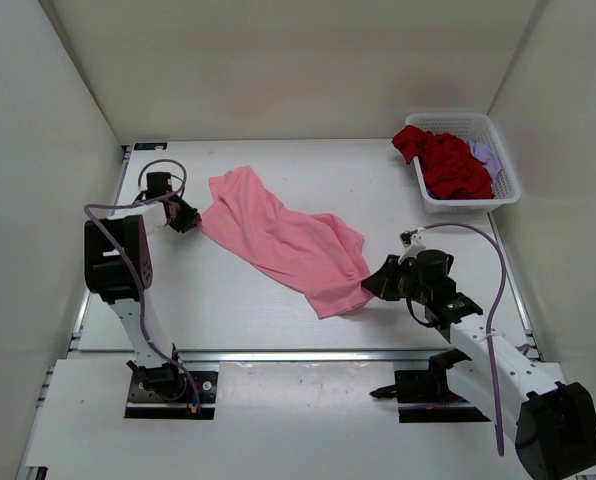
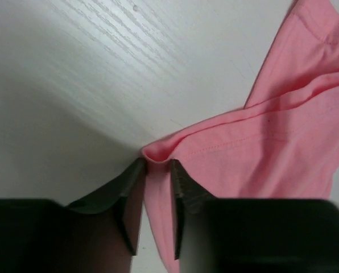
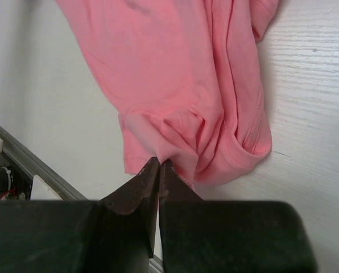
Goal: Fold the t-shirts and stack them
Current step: Flatten out the tshirt
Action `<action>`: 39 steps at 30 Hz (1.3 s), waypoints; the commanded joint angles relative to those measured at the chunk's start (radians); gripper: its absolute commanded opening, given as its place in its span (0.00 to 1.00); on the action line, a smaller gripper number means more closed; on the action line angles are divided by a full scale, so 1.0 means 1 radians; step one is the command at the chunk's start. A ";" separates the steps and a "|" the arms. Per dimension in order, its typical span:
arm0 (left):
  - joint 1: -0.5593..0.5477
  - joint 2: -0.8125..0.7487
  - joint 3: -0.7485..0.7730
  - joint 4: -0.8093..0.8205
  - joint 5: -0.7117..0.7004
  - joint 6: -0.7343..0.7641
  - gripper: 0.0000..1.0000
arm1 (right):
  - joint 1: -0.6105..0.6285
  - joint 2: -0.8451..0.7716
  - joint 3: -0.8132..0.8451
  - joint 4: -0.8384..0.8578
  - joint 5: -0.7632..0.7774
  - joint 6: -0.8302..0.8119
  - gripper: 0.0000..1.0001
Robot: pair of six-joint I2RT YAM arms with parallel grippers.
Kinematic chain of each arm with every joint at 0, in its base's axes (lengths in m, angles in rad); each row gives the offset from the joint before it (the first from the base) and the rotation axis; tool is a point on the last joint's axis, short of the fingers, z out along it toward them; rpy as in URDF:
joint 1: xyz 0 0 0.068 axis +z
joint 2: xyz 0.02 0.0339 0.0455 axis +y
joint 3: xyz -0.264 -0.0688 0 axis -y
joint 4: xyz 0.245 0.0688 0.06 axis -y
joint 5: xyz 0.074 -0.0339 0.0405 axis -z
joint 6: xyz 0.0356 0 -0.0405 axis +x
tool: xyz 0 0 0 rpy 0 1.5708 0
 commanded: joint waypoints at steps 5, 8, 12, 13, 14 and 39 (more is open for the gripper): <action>-0.002 0.041 0.063 0.031 0.036 -0.017 0.18 | -0.017 0.008 0.017 0.044 -0.011 0.012 0.00; -0.009 0.018 0.074 0.012 0.019 0.002 0.00 | -0.005 -0.003 0.020 0.030 0.001 0.026 0.00; -0.012 -0.054 0.086 -0.007 0.033 0.044 0.00 | 0.030 -0.020 0.053 -0.072 -0.025 0.067 0.01; -0.017 -0.067 0.086 -0.027 0.038 0.058 0.00 | 0.049 -0.018 0.060 -0.121 -0.024 0.063 0.00; -0.020 -0.094 0.094 -0.040 0.041 0.081 0.00 | 0.090 -0.021 0.080 -0.152 -0.024 0.063 0.00; -0.118 -0.100 0.367 -0.193 0.055 0.187 0.00 | 0.500 -0.058 -0.051 -0.199 0.220 0.147 0.60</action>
